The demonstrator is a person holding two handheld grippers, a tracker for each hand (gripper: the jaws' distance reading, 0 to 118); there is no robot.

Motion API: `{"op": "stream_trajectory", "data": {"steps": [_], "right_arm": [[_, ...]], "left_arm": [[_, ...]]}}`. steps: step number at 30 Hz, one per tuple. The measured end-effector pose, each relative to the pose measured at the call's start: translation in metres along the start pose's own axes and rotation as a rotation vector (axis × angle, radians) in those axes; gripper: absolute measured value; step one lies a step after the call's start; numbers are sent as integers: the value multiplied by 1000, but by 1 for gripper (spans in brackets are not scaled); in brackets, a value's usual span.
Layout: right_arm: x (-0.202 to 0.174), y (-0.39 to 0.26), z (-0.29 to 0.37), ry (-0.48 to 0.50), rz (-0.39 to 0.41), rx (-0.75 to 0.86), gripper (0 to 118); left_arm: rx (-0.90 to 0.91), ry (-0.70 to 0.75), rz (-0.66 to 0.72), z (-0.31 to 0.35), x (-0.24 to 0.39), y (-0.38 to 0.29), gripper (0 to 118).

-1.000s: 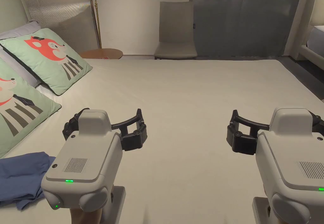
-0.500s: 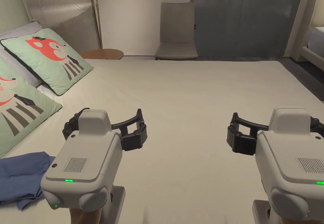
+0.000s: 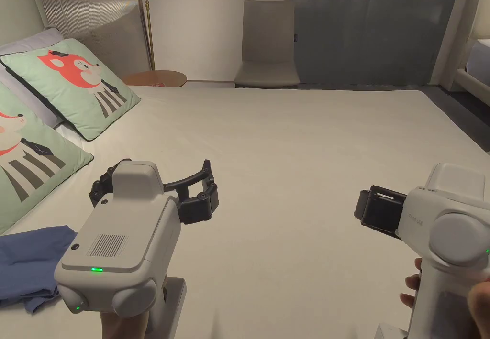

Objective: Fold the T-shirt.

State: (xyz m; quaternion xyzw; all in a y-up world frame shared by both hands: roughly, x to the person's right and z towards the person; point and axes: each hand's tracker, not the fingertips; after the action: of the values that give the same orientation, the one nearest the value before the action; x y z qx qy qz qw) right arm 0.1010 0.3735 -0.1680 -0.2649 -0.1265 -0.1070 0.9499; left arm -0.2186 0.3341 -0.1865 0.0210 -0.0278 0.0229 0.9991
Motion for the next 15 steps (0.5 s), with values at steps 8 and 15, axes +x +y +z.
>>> {"op": "stream_trajectory", "data": {"steps": [8, 15], "right_arm": [[-1, -1, 3, -1, 19, 50, 118], [-2, -4, 2, 4, 76, 82, 118]], "left_arm": [[4, 4, 6, 0, -2, 1, 111], [6, 3, 0, 0, -2, 1, 111]]}}
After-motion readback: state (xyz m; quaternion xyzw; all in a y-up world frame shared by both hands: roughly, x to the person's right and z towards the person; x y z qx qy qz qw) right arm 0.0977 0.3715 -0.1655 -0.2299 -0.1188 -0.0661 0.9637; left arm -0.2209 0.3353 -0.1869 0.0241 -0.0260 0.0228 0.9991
